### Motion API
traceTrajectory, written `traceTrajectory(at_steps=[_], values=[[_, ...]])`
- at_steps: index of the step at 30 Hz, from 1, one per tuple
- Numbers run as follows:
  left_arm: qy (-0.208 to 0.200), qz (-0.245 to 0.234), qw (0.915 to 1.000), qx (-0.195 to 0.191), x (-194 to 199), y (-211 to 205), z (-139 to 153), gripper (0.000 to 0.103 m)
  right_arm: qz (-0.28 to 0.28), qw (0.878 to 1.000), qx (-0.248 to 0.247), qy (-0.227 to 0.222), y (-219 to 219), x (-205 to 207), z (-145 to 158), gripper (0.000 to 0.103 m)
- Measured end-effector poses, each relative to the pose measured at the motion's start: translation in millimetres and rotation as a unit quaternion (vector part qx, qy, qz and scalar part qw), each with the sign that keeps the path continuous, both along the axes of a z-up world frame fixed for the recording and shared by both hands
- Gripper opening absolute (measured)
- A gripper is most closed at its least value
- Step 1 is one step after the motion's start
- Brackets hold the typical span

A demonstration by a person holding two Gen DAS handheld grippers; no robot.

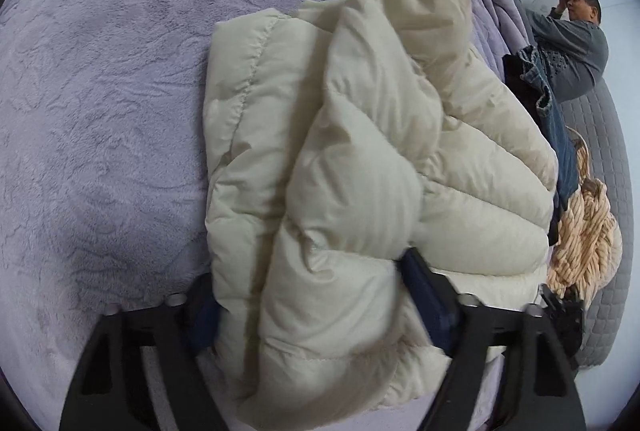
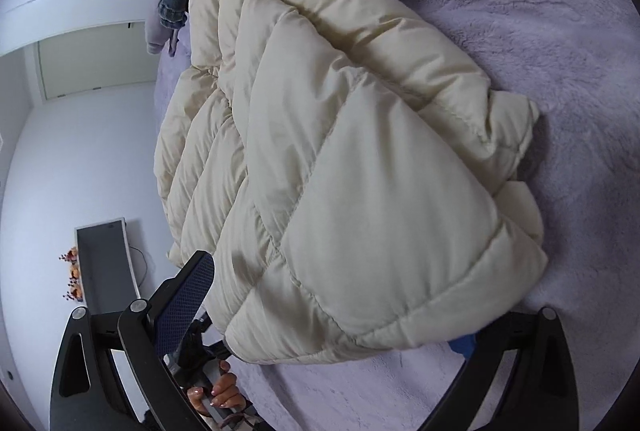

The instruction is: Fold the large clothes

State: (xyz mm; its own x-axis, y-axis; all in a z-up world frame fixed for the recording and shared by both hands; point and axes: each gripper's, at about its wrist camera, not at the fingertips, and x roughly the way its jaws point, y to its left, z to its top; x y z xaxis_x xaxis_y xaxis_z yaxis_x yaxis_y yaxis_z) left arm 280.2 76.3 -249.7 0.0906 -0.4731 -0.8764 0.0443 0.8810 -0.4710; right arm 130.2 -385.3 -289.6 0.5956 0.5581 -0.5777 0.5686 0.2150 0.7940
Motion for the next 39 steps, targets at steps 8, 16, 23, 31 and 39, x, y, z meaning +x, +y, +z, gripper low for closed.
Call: traceTrajectory(at_steps=[8, 16, 23, 31, 39], values=[[-0.041, -0.035, 0.9985, 0.001, -14, -5, 27, 0.029, -0.004, 0.999, 0.030, -0.023, 4, -7, 4, 0.024], [-0.033, -0.054, 0.9978, 0.017, -66, 7, 34, 0.029, 0.002, 0.999, 0.039, -0.001, 12, -54, 9, 0.024], [-0.032, -0.056, 0.9962, 0.057, -111, 18, 33, 0.029, 0.019, 0.999, 0.039, 0.022, 19, -94, 12, 0.024], [-0.054, -0.027, 0.9908, 0.121, -122, 24, 44, 0.061, 0.055, 0.998, 0.003, 0.041, 26, -81, 29, 0.038], [-0.066, -0.023, 0.9886, 0.133, -135, 40, 57, 0.061, 0.094, 0.992, -0.047, 0.062, 32, -85, 55, 0.072]])
